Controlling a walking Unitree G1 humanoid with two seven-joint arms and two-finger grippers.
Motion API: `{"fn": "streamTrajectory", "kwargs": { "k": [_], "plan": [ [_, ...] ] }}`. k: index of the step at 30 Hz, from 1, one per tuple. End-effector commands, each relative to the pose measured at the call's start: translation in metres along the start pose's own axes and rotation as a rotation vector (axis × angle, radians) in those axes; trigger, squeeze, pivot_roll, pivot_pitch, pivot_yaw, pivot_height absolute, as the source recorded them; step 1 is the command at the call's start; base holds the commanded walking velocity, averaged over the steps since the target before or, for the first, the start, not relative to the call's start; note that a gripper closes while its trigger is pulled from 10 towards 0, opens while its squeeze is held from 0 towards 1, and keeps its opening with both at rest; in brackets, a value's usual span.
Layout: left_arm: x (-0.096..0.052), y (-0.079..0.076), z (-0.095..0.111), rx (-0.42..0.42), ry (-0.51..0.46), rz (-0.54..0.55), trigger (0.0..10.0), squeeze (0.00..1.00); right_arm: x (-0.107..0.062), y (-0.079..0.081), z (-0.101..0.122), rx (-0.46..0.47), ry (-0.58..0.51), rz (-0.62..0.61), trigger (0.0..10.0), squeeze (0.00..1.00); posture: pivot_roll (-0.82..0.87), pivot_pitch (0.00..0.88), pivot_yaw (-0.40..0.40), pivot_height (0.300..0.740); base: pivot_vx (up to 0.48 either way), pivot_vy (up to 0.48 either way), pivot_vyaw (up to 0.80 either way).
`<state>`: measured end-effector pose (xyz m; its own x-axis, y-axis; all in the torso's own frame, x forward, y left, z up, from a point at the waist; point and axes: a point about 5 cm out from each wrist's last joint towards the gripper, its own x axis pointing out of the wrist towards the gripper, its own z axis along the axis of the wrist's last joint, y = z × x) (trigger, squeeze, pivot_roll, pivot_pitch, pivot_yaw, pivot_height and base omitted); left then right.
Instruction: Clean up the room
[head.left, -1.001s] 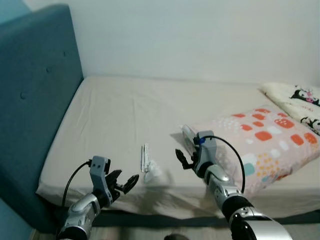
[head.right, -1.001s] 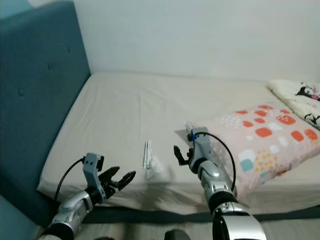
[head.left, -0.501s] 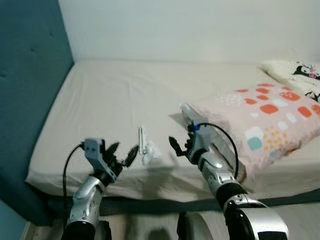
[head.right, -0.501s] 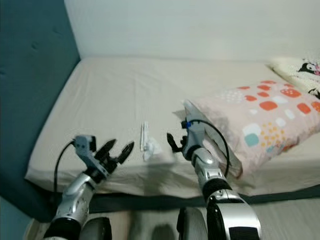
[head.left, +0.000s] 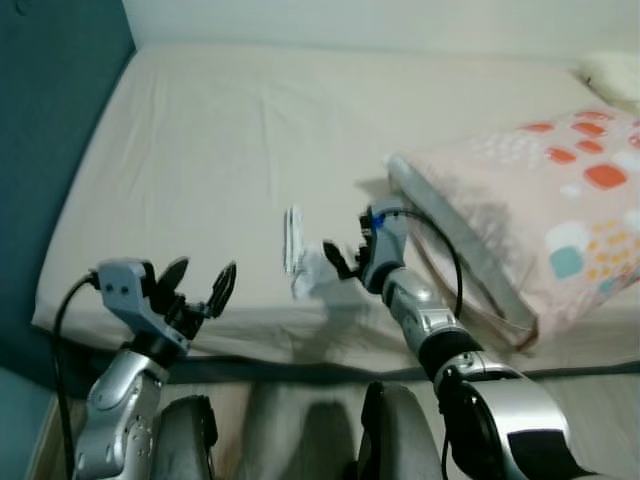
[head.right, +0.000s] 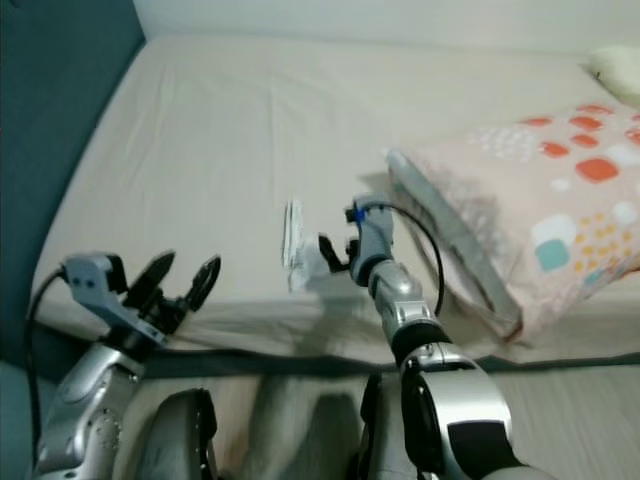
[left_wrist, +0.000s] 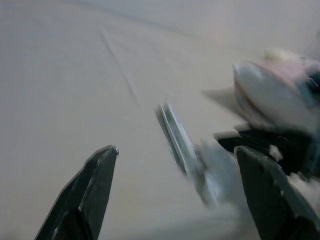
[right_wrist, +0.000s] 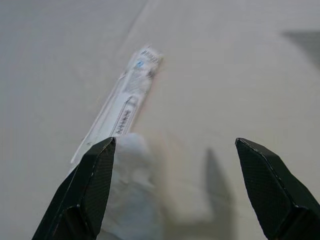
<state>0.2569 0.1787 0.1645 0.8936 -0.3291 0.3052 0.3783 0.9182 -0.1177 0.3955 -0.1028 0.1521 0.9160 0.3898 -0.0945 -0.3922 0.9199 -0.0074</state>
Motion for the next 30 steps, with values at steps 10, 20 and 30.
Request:
{"fn": "streamTrajectory", "kwargs": {
  "k": [10, 20, 30],
  "plan": [
    [-0.013, -0.025, 0.006, -0.043, 0.081, -0.048, 10.0, 0.00, 0.013, 0.025, 0.019, -0.069, -0.005, 0.062, 10.0, 0.00, 0.16, 0.456, -0.110, 0.450, 0.000, 0.000, 0.00],
    [-0.016, -0.038, 0.015, -0.061, 0.114, -0.070, 10.0, 0.00, 0.014, 0.042, -0.003, -0.045, 0.119, 0.065, 10.0, 0.00, 0.16, 0.459, -0.125, 0.450, 0.000, 0.000, 0.00],
    [-0.011, -0.042, 0.015, -0.069, 0.122, -0.073, 10.0, 0.00, 0.018, 0.048, 0.011, 0.015, 0.056, 0.121, 0.0, 0.00, 0.16, 0.447, -0.133, 0.450, 0.000, 0.000, 0.00]
  ]
}}
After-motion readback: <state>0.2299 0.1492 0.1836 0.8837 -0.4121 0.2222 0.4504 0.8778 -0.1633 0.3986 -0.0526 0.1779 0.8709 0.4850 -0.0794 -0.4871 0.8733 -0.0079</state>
